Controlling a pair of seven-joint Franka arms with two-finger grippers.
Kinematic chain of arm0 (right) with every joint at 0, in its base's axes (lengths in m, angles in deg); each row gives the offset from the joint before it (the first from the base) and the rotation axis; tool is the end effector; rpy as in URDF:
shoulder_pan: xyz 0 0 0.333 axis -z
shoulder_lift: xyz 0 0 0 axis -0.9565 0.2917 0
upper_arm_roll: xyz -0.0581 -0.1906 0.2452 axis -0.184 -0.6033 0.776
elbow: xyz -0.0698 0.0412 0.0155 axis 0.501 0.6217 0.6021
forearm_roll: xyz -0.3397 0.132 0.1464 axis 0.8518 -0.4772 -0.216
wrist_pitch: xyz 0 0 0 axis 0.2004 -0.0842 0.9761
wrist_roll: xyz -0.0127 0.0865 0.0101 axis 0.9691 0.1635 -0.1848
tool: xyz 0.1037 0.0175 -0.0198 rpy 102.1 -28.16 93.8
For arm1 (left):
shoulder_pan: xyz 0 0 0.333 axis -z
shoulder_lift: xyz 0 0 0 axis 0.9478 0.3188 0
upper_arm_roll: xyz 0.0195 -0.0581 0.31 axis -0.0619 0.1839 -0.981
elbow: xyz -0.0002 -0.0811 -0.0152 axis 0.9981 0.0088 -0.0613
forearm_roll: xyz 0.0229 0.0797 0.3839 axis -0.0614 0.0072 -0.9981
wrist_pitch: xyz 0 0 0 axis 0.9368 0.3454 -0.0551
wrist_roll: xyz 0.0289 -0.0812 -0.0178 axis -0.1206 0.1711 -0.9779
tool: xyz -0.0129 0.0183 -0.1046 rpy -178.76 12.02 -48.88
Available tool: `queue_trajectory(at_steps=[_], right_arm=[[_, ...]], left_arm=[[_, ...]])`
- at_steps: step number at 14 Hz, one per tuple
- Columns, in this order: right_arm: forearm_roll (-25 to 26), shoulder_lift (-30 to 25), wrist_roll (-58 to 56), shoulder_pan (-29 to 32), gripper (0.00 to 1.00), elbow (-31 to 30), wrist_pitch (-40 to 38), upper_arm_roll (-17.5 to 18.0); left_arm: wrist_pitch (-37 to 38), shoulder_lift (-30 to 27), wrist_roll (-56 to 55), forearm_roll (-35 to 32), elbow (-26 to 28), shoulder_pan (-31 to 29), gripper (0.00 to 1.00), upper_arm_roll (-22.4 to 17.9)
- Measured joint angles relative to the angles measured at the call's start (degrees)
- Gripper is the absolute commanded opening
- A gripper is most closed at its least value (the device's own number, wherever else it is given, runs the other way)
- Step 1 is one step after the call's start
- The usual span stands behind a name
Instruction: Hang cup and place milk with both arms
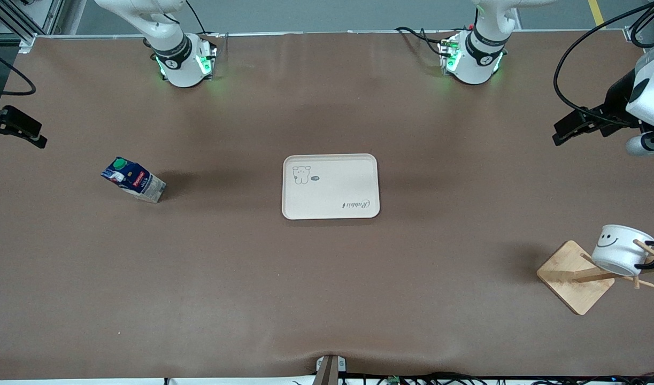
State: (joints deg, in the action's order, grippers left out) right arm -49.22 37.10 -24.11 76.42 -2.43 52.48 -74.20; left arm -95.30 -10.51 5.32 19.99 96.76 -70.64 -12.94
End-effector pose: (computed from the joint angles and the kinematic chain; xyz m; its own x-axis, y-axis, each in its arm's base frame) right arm 0.5427 -0.0494 0.6418 0.9981 -0.0489 0.0376 -0.0498 -0.9985 0.0232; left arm 0.5467 -0.0600 0.6388 0.9857 0.1649 -0.0355 0.1648 -0.9863 -0.0036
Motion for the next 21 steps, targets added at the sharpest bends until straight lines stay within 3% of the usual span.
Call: queue_trajectory(at_steps=[13, 17, 21], right_arm=[[0.0, 0.0, -0.1, -0.3, 1.00, 0.5, -0.3, 0.2], [0.0, 0.0, -0.1, -0.2, 1.00, 0.5, -0.3, 0.1], [0.0, 0.0, -0.1, -0.2, 1.00, 0.5, -0.3, 0.1]], left_arm=[[-2.5, -3.7, 1.0, 0.0, 5.2, 5.7, 1.00, -4.5], [-2.5, -3.7, 1.0, 0.0, 5.4, 5.5, 1.00, -4.4], [-2.5, -3.7, 1.0, 0.0, 5.4, 2.1, 1.00, -1.8]])
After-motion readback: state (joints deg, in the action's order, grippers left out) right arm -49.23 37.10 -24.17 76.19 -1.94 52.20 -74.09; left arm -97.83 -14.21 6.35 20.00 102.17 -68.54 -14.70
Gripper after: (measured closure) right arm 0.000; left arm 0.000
